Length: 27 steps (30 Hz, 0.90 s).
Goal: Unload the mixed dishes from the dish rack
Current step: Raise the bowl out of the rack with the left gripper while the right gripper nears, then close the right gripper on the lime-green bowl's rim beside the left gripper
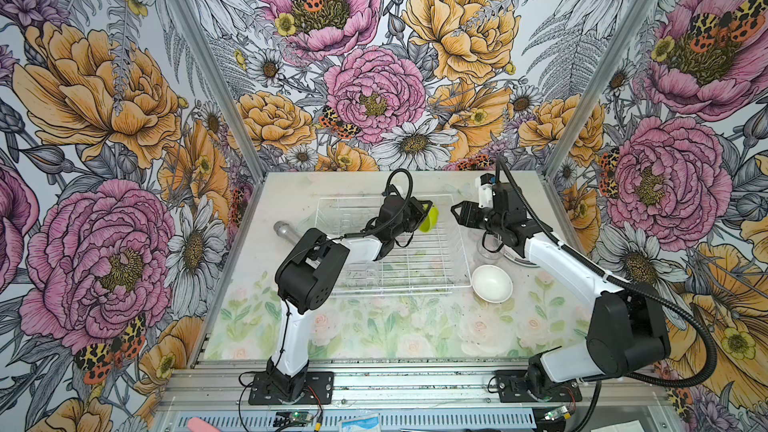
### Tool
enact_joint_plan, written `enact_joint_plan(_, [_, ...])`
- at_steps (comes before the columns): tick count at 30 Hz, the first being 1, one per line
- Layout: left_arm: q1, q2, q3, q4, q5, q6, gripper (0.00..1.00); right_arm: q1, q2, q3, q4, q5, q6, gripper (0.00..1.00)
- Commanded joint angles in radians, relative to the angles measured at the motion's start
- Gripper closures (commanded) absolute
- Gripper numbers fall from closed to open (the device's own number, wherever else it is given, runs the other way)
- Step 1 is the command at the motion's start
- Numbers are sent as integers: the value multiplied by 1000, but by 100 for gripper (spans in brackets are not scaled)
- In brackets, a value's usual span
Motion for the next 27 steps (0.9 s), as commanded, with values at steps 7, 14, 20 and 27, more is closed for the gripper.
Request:
enact_joint_plan(7, [-62,-232,24,-120,-108,106,100,171,-183,-153,198,190,-214,40])
enact_joint_plan(14, [-89,-292,47,-134,-121,90,100,254,-246,-294,448,227,-236,39])
enact_joint_plan(20, [-113,-324,14,-58,-146,4,100,307,-245,-353,601,324,-255,42])
enact_joint_plan(27, [-130,-326,-20,29,-152,-88,100,345,-186,-375,757,477,-258,47])
